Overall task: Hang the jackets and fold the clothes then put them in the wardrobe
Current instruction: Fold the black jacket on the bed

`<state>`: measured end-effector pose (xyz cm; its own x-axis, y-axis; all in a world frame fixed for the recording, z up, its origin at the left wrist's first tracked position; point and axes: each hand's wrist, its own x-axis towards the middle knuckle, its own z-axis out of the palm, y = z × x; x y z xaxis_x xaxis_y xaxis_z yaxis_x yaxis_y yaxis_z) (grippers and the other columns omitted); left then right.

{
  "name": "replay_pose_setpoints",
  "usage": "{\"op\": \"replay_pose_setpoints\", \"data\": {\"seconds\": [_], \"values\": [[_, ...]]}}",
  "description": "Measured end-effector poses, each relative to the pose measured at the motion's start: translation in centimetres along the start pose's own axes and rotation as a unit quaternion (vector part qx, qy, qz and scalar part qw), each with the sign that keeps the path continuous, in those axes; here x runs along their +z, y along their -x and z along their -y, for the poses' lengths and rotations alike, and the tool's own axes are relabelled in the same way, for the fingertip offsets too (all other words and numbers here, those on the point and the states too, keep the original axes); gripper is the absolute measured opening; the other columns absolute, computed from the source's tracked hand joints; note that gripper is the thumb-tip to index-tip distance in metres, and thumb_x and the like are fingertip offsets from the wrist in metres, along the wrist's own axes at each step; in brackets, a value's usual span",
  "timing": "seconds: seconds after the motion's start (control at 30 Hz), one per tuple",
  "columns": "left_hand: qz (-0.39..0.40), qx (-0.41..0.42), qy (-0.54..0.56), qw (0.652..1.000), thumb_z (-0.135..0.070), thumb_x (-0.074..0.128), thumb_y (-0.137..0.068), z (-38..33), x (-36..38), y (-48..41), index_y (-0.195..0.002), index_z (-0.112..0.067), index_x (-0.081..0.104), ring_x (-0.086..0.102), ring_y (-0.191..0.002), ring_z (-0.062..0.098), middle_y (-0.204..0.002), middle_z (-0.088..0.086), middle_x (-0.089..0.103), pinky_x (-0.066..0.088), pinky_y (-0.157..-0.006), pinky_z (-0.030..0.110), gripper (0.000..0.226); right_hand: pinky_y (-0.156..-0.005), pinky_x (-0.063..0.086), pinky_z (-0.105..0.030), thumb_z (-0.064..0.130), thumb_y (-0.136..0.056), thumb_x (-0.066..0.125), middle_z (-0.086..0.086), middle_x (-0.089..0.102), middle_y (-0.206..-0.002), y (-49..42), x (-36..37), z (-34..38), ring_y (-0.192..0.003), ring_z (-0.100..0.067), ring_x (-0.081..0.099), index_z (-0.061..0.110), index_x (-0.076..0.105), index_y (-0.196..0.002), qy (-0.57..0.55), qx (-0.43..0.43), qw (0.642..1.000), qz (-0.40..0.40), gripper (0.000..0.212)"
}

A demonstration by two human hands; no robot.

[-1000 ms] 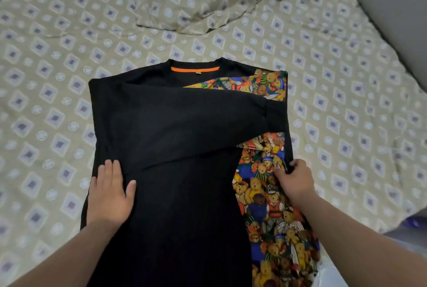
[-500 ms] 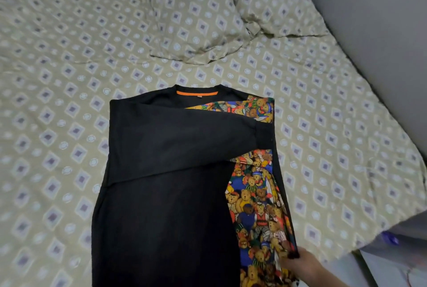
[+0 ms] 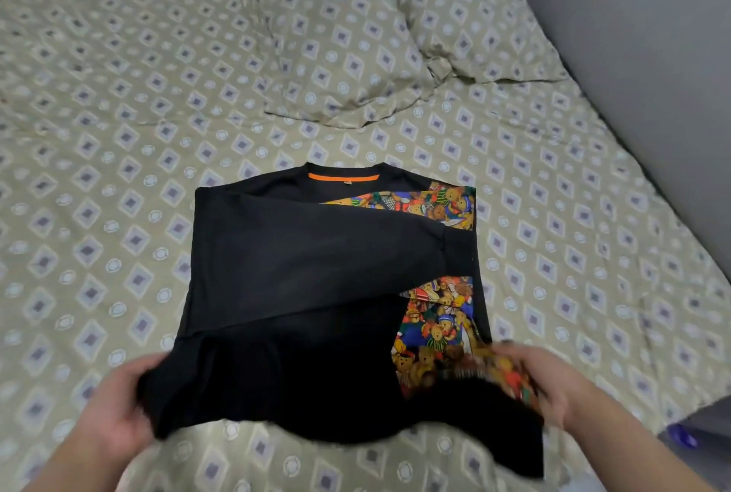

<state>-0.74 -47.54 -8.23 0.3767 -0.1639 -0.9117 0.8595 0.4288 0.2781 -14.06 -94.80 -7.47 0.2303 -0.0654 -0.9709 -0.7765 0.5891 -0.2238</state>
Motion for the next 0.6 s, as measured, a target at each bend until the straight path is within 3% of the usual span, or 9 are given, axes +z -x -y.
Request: {"op": "replay_pose_setpoints", "data": {"seconds": [0.07, 0.17, 0.2, 0.27, 0.33, 0.37, 0.43, 0.5, 0.6], "values": [[-0.019, 0.082, 0.079, 0.993, 0.005, 0.08, -0.036, -3.0, 2.4, -1.7, -0.1, 0.003, 0.071, 0.074, -0.075, 0.023, -0.084, 0.013, 0.075, 0.061, -0.06, 0.039, 0.065, -0.059, 0.062, -0.042, 0.004, -0.093, 0.054, -0.025, 0.065, -0.086, -0.6, 1.7, 3.3, -0.067, -0.031, 0.068, -0.008, 0.06, -0.106, -0.113, -0.046, 0.992, -0.009, 0.018], [-0.048, 0.122, 0.191, 0.973, -0.007, 0.051, -0.093, -5.5, 4.9, -4.5, -0.124, 0.0, 0.058, 0.066, -0.111, 0.023, -0.115, 0.012, 0.07, 0.057, -0.077, 0.037, 0.032, -0.052, 0.061, -0.038, 0.0, -0.102, 0.041, -0.021, 0.062, -0.091, -2.4, 4.2, 7.1, -0.075, -0.028, 0.071, -0.008, 0.052, -0.11, -0.282, -0.141, 0.948, -0.054, 0.015], [-0.073, 0.133, 0.179, 0.972, -0.019, 0.04, -0.103, -5.9, 5.2, -5.8, -0.133, 0.002, 0.051, 0.058, -0.124, 0.028, -0.13, 0.016, 0.061, 0.054, -0.089, 0.042, 0.038, -0.058, 0.062, -0.037, 0.0, -0.103, 0.042, -0.022, 0.061, -0.101, -3.4, 4.9, 7.9, -0.087, -0.03, 0.071, -0.009, 0.05, -0.117, -0.287, -0.163, 0.94, -0.086, 0.019], [-0.107, 0.151, 0.095, 0.978, -0.033, 0.038, -0.105, -6.1, 6.4, -6.9, -0.146, 0.001, 0.036, 0.047, -0.133, 0.031, -0.138, 0.016, 0.051, 0.043, -0.107, 0.044, 0.053, -0.08, 0.061, -0.04, 0.004, -0.101, 0.05, -0.021, 0.055, -0.12, -5.3, 5.7, 8.4, -0.11, -0.034, 0.062, -0.001, 0.045, -0.136, -0.173, -0.191, 0.953, -0.158, 0.036], [-0.169, 0.233, -0.075, 0.955, -0.029, 0.05, -0.1, -5.1, 6.3, -8.3, -0.132, -0.006, 0.054, 0.058, -0.11, 0.029, -0.111, 0.008, 0.061, 0.05, -0.093, 0.036, 0.039, -0.092, 0.054, -0.042, 0.015, -0.094, 0.062, -0.016, 0.054, -0.129, -7.0, 5.9, 7.9, -0.11, -0.032, 0.059, 0.013, 0.041, -0.143, 0.064, -0.221, 0.946, -0.227, 0.054], [-0.238, 0.288, -0.203, 0.905, -0.026, 0.059, -0.094, -4.7, 5.6, -9.0, -0.119, -0.01, 0.062, 0.061, -0.102, 0.029, -0.1, 0.005, 0.063, 0.05, -0.086, 0.034, 0.03, -0.094, 0.052, -0.042, 0.022, -0.09, 0.067, -0.015, 0.053, -0.131, -7.6, 5.9, 7.7, -0.109, -0.033, 0.058, 0.018, 0.044, -0.142, 0.194, -0.245, 0.911, -0.271, 0.058], [-0.339, 0.339, -0.453, 0.752, -0.028, 0.072, -0.083, -4.5, 4.7, -10.0, -0.122, -0.011, 0.06, 0.057, -0.11, 0.036, -0.11, 0.013, 0.063, 0.048, -0.093, 0.044, 0.044, -0.099, 0.046, -0.044, 0.035, -0.085, 0.071, -0.014, 0.045, -0.133, -8.7, 5.8, 7.9, -0.117, -0.038, 0.051, 0.022, 0.045, -0.142, 0.37, -0.284, 0.822, -0.326, 0.064], [-0.368, 0.326, -0.543, 0.681, -0.039, 0.077, -0.077, -5.2, 4.0, -11.4, -0.131, -0.011, 0.051, 0.05, -0.117, 0.042, -0.124, 0.021, 0.055, 0.044, -0.097, 0.054, 0.066, -0.101, 0.043, -0.048, 0.043, -0.085, 0.07, -0.013, 0.045, -0.137, -9.8, 5.7, 8.8, -0.124, -0.04, 0.047, 0.022, 0.045, -0.142, 0.426, -0.311, 0.779, -0.34, 0.065], [-0.356, 0.313, -0.483, 0.736, -0.043, 0.067, -0.086, -6.7, 4.3, -12.6, -0.117, -0.006, 0.056, 0.058, -0.105, 0.044, -0.111, 0.019, 0.062, 0.047, -0.088, 0.051, 0.049, -0.095, 0.044, -0.044, 0.04, -0.094, 0.063, -0.007, 0.06, -0.122, -11.1, 5.9, 10.4, -0.122, -0.039, 0.054, 0.013, 0.051, -0.138, 0.352, -0.314, 0.825, -0.311, 0.054]]}}
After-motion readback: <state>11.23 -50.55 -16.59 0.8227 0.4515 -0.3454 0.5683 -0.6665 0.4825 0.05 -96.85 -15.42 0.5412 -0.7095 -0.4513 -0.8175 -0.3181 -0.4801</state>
